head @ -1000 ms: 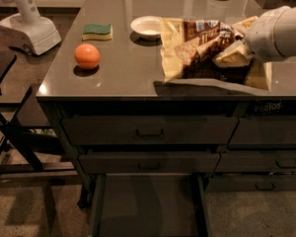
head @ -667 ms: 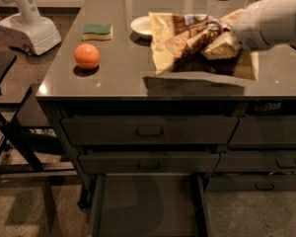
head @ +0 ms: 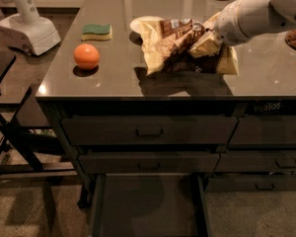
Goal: Pick brown chip bag from bottom drawer and place on counter
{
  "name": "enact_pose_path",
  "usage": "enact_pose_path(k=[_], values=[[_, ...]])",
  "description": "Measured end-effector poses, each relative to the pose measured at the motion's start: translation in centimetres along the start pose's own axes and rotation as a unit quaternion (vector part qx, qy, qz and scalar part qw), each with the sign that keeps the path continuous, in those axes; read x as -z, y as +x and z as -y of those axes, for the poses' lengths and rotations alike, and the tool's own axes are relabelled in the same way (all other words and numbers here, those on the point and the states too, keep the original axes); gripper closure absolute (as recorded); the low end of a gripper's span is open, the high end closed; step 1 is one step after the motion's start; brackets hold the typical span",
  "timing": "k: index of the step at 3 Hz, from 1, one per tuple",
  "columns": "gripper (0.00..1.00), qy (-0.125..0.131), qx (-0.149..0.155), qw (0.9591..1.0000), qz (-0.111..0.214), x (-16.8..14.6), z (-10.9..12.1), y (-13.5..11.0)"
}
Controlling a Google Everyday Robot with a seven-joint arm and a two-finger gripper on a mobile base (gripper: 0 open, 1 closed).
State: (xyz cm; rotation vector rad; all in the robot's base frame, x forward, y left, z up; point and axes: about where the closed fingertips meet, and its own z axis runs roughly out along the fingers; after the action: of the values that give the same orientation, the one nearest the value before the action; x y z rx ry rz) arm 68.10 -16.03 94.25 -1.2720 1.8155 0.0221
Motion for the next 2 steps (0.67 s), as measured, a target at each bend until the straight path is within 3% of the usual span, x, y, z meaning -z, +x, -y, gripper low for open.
enact_pose_path(k=[2], values=[[1.00, -0.075, -0.008, 0.9970, -0.017, -4.9, -1.7, 2.8]])
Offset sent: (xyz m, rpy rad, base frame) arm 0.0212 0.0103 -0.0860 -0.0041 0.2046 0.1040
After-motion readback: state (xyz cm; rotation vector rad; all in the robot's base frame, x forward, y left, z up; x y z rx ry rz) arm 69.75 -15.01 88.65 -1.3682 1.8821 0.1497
